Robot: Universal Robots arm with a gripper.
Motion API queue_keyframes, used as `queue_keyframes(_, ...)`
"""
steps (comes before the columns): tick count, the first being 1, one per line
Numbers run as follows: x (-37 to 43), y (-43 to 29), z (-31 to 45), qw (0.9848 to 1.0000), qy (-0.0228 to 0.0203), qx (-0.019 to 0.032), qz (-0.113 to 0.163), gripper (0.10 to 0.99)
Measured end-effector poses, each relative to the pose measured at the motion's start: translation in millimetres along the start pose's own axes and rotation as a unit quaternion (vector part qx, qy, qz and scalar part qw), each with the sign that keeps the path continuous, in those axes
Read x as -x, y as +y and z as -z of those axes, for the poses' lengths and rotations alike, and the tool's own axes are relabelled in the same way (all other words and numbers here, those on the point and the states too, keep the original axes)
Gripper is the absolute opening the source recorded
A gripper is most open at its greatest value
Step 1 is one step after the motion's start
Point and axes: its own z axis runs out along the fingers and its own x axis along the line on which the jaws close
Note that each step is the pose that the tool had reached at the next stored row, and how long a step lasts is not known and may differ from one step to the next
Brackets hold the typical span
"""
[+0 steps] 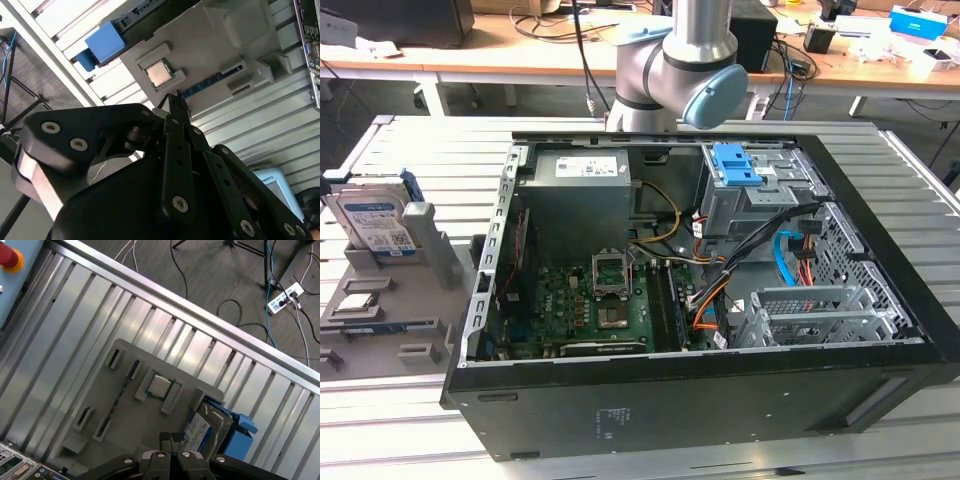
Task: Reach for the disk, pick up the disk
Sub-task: 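Pick up the disk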
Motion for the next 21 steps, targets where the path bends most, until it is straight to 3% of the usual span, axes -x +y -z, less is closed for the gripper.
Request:
queue_keyframes(4, 0.0, 0.0, 0.0, 0.9997, 0.0008, 0.0000, 0.023, 0.106)
queue_keyframes(6, 0.0, 0.0, 0.0, 0.9998, 0.0007, 0.0000, 0.021, 0.106)
queue_keyframes(12, 0.1, 0.0, 0.0, 0.9995, -0.0013, 0.0000, -0.031, 0.106)
queue_keyframes(14, 0.0, 0.0, 0.0, 0.9983, -0.0024, 0.0000, -0.059, 0.106)
queue_keyframes(21, 0.0, 0.0, -0.1, 0.9909, -0.0053, -0.0001, -0.134, 0.106)
